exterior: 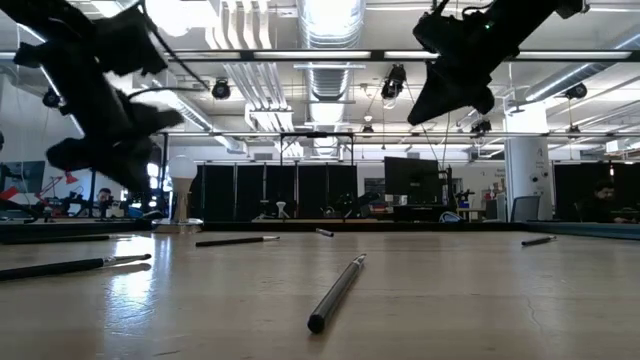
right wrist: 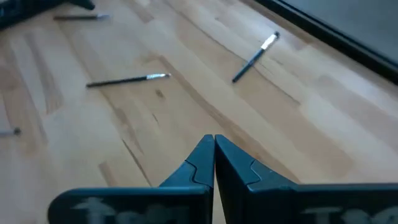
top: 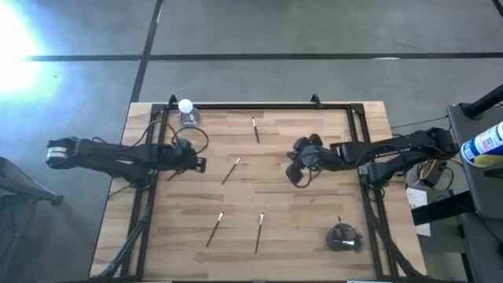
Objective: Put items in baskets/containers
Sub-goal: Put the liner brush into the brush holder
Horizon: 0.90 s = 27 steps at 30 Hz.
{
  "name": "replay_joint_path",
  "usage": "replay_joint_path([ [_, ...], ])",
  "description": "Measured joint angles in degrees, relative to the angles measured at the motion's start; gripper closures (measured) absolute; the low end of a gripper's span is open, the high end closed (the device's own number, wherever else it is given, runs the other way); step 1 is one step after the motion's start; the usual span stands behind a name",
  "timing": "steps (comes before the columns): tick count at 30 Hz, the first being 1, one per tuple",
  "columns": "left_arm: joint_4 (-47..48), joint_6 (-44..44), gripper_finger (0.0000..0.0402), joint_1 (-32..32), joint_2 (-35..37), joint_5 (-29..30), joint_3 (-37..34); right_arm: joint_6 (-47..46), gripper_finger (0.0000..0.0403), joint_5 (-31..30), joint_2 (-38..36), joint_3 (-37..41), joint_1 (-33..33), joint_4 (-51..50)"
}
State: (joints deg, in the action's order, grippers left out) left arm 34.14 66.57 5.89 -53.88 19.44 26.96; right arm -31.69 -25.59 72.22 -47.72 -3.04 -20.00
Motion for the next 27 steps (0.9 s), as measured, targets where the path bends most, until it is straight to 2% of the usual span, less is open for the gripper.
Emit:
replay_joint_path([
  [6,3.6,-3.2,0.0388,5.5,-3.9,-3.2,0.0,7.1,0.0394,2.7,0.2,0.0,1.4,3.8],
  [14,5.5,-11.3,0.0317,13.7,-10.0,-5.5,0.1,9.6,0.0394,3.2,0.2,0.0,1.8,8.9],
  [18,3.8,-15.6,0.0292,15.5,-12.3,-5.7,0.7,9.6,0.0394,3.2,0.3,0.0,2.0,9.3],
  [22,-0.1,-19.5,0.0287,15.8,-14.7,-8.0,0.8,9.6,0.0394,3.2,0.3,0.0,2.0,9.5],
  [27,-0.2,-19.5,0.0298,15.8,-17.9,-8.0,1.0,9.6,0.0394,3.2,0.3,0.0,2.0,9.6],
])
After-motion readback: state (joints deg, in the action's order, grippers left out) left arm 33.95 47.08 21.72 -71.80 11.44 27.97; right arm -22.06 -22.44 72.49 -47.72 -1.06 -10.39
